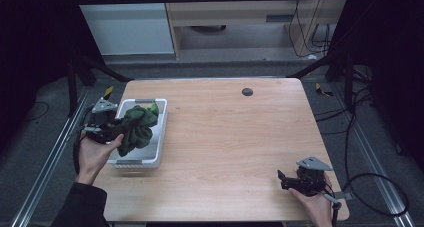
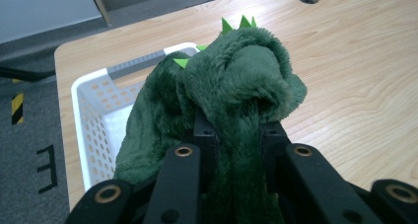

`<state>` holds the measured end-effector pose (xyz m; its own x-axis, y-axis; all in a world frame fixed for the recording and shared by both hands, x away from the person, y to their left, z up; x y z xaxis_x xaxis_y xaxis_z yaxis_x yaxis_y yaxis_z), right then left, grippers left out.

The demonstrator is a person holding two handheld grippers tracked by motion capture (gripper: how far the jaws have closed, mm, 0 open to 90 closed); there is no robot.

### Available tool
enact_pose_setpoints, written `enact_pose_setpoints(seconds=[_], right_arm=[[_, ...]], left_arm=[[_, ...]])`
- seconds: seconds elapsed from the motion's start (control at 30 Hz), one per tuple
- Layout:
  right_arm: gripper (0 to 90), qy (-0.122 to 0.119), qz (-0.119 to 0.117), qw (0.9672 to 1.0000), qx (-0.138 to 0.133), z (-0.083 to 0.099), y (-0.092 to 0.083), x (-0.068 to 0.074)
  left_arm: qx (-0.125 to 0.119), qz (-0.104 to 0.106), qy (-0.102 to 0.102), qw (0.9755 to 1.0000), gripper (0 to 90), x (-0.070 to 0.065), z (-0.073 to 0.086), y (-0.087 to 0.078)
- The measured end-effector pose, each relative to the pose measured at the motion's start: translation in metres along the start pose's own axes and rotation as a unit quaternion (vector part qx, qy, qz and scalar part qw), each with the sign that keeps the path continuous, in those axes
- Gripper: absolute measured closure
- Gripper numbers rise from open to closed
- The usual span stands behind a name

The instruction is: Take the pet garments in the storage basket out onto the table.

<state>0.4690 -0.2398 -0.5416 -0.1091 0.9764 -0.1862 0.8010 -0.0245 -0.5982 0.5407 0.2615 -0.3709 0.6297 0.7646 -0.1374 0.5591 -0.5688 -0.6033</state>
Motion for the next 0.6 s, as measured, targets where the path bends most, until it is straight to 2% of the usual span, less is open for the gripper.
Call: enact_pose_setpoints(seconds=[0.23, 0.6], right_arm=[[7.5, -0.001, 0.002, 1.0, -0.002, 0.0, 0.0, -0.001], [7.3, 0.003, 0.001, 1.0, -0.003, -0.001, -0.001, -0.001]], left_arm=[[0.0, 0.007, 0.018, 0.9998, 76.0, -0.013, -0.009, -0.01], [0.004, 0.032, 0.05, 0.9982, 76.0, -0.037, -0.019, -0.012]])
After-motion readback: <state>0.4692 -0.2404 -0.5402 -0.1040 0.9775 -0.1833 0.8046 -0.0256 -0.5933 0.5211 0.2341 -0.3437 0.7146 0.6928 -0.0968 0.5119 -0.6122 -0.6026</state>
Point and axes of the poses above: each handheld gripper's, and its own axes: y roughly forward along the jaws, z roughly out of its underside, x roughly to its left, the point moved 8 cm from there along y, roughly forward along the jaws, and after that the axes turned 15 degrees about z, right-handed, at the moved point
